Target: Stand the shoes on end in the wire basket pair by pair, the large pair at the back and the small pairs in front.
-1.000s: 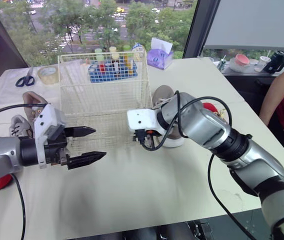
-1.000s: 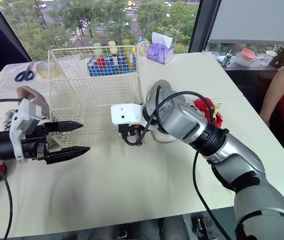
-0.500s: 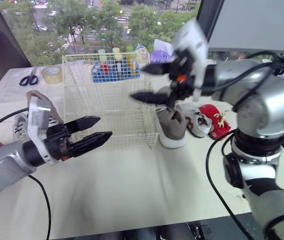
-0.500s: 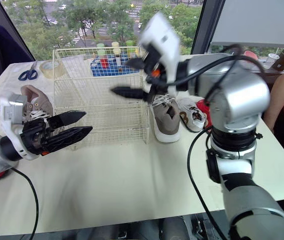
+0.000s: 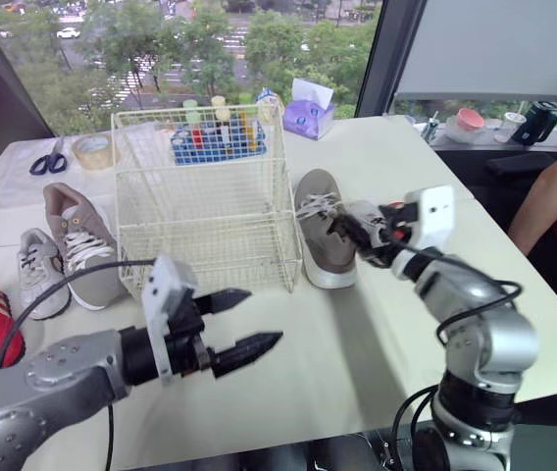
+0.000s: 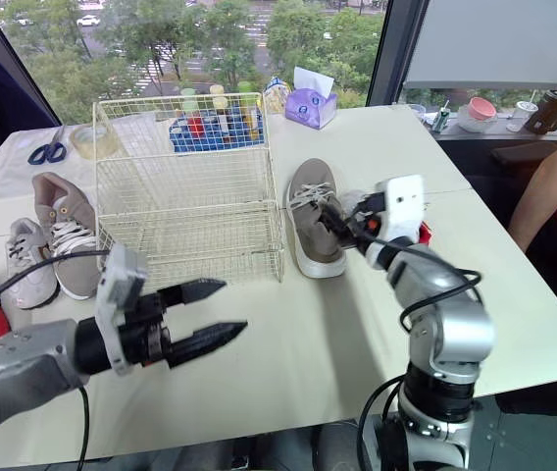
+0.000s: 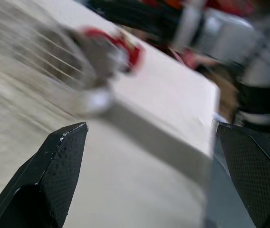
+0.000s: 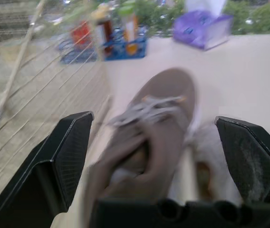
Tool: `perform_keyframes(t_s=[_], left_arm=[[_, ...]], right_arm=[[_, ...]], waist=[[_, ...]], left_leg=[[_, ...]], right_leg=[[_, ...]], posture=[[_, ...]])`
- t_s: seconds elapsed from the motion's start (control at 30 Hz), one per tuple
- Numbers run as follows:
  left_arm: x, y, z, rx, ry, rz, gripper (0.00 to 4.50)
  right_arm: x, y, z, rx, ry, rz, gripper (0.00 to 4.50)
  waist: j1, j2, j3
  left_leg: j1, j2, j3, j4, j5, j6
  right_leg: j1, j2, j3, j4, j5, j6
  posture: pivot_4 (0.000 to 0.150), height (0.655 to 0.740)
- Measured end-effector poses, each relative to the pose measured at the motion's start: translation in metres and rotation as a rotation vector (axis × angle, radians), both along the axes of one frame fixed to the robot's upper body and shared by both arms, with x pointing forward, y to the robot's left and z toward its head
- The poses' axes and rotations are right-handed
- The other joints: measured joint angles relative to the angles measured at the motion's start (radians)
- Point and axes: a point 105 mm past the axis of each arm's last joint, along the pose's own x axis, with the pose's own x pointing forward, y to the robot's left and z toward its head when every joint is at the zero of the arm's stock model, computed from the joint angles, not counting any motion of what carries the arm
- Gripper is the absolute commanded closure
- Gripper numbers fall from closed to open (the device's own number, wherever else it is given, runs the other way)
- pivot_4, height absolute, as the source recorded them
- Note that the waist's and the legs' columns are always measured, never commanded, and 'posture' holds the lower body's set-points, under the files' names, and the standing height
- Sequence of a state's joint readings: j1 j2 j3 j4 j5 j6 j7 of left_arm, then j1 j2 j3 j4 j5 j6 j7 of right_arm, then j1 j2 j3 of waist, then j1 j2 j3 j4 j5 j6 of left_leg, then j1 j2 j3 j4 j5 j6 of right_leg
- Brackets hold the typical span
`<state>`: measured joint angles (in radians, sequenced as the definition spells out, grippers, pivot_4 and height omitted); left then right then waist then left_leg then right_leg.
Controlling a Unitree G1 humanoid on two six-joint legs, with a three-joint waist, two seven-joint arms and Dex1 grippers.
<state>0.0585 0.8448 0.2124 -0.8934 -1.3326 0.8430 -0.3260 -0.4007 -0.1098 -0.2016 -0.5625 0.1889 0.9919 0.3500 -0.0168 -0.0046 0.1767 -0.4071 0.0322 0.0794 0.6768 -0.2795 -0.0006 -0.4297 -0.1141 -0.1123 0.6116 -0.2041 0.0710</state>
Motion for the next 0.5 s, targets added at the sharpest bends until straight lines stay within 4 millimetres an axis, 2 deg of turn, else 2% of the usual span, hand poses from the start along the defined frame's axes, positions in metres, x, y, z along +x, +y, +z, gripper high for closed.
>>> perform_keyframes(t_s=[0.07,0.17,0.27,0.4,0.5], left_arm=[[-0.002,0.005,-0.009,0.048,0.016,-0.006,0.0],[-0.003,0.011,-0.017,0.078,0.037,-0.008,0.0],[0.0,0.016,-0.02,0.083,0.035,0.0,0.0],[0.006,0.02,-0.023,0.093,0.025,0.014,0.0],[0.008,0.021,-0.022,0.094,0.008,0.017,0.0]], right_arm=[[0.001,0.009,-0.004,0.001,-0.013,0.007,0.04],[0.004,0.011,-0.015,-0.011,-0.008,-0.004,0.04],[0.009,0.006,-0.034,-0.042,0.016,-0.041,0.04],[0.02,0.002,-0.047,-0.042,0.041,-0.089,0.04],[0.023,0.003,-0.048,-0.036,0.029,-0.101,0.94]], waist=[[0.004,0.0,0.0],[0.007,0.001,0.0],[0.005,0.001,0.0],[0.004,0.001,0.001],[0.005,0.001,0.001]], left_leg=[[0.0,0.0,0.0,0.0,0.0,0.0],[-0.001,0.001,-0.001,0.0,0.0,0.0],[-0.001,0.001,0.0,0.0,-0.001,0.001],[-0.002,0.001,0.0,-0.001,-0.001,0.001],[-0.001,0.001,-0.001,-0.002,-0.001,0.001]], right_leg=[[-0.001,0.0,0.0,0.0,-0.004,0.0],[0.0,-0.001,0.0,-0.002,-0.004,0.001],[0.0,-0.002,0.0,-0.003,-0.004,0.001],[-0.001,-0.002,0.0,-0.003,-0.004,0.0],[-0.001,-0.001,0.0,-0.003,-0.004,0.0]], posture=[[0.15,0.74],[0.15,0.74],[0.15,0.74],[0.15,0.74],[0.15,0.74]])
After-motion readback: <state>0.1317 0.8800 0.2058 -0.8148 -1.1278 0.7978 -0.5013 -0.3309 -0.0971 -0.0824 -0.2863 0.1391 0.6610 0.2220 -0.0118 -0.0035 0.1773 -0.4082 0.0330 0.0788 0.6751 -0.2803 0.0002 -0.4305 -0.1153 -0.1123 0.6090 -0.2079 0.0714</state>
